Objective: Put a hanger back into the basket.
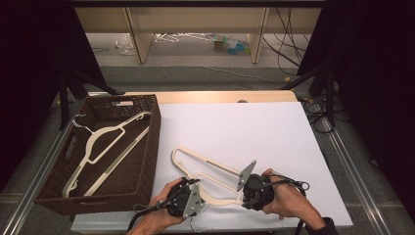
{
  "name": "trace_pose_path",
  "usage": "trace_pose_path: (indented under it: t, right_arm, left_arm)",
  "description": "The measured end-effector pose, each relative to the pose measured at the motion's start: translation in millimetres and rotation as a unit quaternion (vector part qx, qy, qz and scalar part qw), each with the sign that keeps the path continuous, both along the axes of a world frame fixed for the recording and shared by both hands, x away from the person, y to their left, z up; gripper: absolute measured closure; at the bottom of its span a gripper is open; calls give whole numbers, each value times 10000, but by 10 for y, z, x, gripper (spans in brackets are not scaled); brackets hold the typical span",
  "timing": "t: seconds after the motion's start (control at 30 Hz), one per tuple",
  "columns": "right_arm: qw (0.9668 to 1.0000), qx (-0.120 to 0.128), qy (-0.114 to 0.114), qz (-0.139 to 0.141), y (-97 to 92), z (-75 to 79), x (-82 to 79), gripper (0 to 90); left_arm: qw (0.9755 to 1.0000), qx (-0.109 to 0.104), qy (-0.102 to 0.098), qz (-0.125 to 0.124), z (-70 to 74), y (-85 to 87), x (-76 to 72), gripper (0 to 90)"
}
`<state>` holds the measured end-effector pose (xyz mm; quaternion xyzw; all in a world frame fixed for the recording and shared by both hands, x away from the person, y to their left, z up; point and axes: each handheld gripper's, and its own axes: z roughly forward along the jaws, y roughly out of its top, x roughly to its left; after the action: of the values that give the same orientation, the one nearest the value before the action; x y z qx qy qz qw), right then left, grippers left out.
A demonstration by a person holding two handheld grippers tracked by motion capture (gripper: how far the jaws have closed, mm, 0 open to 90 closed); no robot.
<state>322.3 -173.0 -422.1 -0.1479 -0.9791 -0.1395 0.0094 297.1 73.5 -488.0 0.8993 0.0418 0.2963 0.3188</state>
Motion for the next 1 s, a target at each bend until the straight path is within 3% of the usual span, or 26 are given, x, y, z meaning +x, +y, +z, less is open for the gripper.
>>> trace_pose_path:
  t: [0.07, 0.17, 0.37, 0.53, 0.6, 0.73, 0.8, 0.9, 0.93, 1.0]
  right_arm:
    - [9999, 24, 102, 61, -14, -3, 15, 797]
    - [9999, 76, 97, 44, -37, -23, 30, 798]
    - [9997, 106, 202, 56, -95, -65, 82, 798]
    - [9995, 178, 238, 68, -125, -94, 112, 798]
    - [9996, 156, 239, 37, -135, -108, 116, 797]
    - [9990, 370, 254, -45, -199, -74, 142, 790]
    - [9984, 517, 182, -122, -244, -41, 154, 748]
    - [9966, 687, -121, -449, -293, 57, 149, 617]
    - [9950, 778, -327, -539, -311, 114, 154, 553]
    - [9917, 956, -531, -671, -337, 192, 165, 516]
  left_arm:
    - [9995, 177, -85, -252, 33, -19, -4, 421]
    - [9983, 230, -138, -527, 59, -40, 7, 478]
    - [9930, 314, -239, -1113, 55, -74, 49, 589]
    - [9869, 645, -567, -1363, 128, -123, 20, 671]
    - [9857, 673, -608, -1423, 171, -135, 20, 702]
    - [9831, 749, -764, -1484, 257, -146, 29, 741]
    - [9831, 703, -866, -1453, 329, -145, 40, 761]
    - [9833, 665, -995, -1375, 470, -151, 73, 794]
    - [9831, 683, -989, -1378, 496, -158, 81, 802]
    - [9819, 702, -1112, -1362, 563, -181, 108, 818]
